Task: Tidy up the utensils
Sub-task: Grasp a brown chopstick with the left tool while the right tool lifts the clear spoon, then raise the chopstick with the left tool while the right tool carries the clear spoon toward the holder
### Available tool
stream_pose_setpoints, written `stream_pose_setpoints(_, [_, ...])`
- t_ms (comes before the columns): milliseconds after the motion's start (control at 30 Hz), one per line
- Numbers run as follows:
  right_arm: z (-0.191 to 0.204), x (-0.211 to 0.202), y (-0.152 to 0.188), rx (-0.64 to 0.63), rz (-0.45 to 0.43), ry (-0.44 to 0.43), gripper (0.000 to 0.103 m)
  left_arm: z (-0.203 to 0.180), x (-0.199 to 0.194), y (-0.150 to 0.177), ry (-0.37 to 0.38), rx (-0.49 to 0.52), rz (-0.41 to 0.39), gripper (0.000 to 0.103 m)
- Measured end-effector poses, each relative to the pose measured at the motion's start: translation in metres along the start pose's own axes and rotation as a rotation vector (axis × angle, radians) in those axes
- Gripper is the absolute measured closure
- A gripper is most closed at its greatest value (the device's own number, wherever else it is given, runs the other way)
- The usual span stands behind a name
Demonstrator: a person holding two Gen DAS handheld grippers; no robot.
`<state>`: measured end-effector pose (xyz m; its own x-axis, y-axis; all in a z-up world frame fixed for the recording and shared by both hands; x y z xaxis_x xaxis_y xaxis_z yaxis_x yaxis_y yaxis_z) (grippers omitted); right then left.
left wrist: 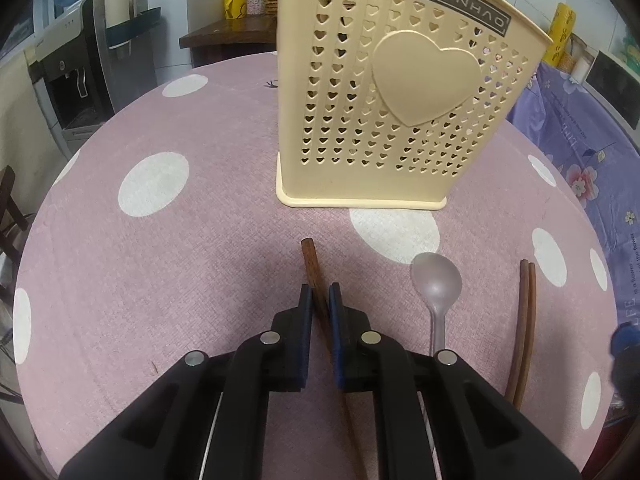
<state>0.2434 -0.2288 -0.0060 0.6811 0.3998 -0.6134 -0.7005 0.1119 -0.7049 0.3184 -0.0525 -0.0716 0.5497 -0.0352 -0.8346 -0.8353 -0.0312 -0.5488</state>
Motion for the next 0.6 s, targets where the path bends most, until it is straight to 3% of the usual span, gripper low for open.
stream_pose_setpoints(200, [0.017,0.061,0.001,-0.056,0.186,0.031,0.074,0.027,-0.003,0.003,0.012,-0.041,0.011,0.094])
stream_pose_setpoints(267, [0.023,0.083,0.001,-0.079,0.248,0.067,0.068,0.034,-0.004,0.004,0.02,-0.054,0.013,0.094])
stream_pose_setpoints(367, [0.027,0.107,-0.001,-0.095,0.277,0.145,0.058,0.038,-0.004,0.005,0.033,-0.06,0.012,0.094])
stream_pose_setpoints(600, [0.028,0.134,-0.01,-0.111,0.314,0.22,0.058,0.041,-0.004,0.007,0.063,-0.071,0.005,0.094])
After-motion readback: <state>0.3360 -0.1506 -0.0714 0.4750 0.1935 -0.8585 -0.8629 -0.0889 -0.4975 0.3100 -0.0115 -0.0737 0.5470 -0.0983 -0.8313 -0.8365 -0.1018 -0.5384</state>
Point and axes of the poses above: each gripper's, at about its wrist camera, not at the fingertips, and x roughly the way its jaws point, z to its left, y to its underside, the point moved 1 cm from there along x, roughly the way its jaws point, and after that the axes turned 5 degrees about -y, right-handed, at the moved point
